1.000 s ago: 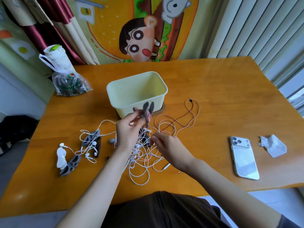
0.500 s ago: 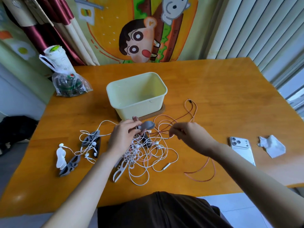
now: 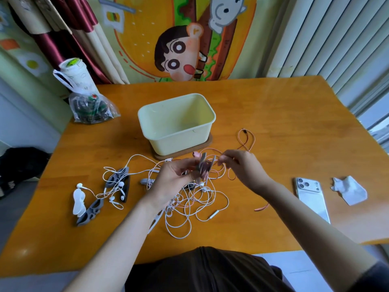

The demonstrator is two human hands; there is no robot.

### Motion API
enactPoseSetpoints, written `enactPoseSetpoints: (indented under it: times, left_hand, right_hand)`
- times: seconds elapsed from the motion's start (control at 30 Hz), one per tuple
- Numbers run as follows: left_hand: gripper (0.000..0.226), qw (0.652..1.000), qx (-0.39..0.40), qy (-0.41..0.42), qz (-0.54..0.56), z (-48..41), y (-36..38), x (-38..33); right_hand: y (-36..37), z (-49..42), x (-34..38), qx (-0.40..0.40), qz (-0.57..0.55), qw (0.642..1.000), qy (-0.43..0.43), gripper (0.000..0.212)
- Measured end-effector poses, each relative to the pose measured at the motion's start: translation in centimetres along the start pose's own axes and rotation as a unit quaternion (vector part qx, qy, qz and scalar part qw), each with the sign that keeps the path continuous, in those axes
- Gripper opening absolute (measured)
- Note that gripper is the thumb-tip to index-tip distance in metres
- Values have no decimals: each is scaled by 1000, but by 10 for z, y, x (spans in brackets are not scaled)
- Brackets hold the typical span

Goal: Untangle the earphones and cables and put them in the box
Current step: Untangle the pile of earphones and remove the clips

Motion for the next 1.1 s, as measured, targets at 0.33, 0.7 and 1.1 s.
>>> enactPoseSetpoints:
  times: [0.33,0.7,1.1]
  left_hand:
    - [29,958,-133,-10,253,-13,-8,9]
    - [25,926,-213,133,-283,-15,-27,12]
    - [32,908,-60,42,-412,-12,-36,27]
  right_hand:
    - [49,20,40,44,-147,988,8,27]
    - [45,32,51,65,-6,996,-57,26]
    - [-9,18,1,43,139,989,1,21]
Point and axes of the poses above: each hand's wrist, its own z-axis away from the middle knuckle, its own y-axis out of the palm, x = y × z, the point moved 5 cm from there along -z, towards the middle knuckle, and after that the axes turned 15 degrees about z, right-handed, at the moved point
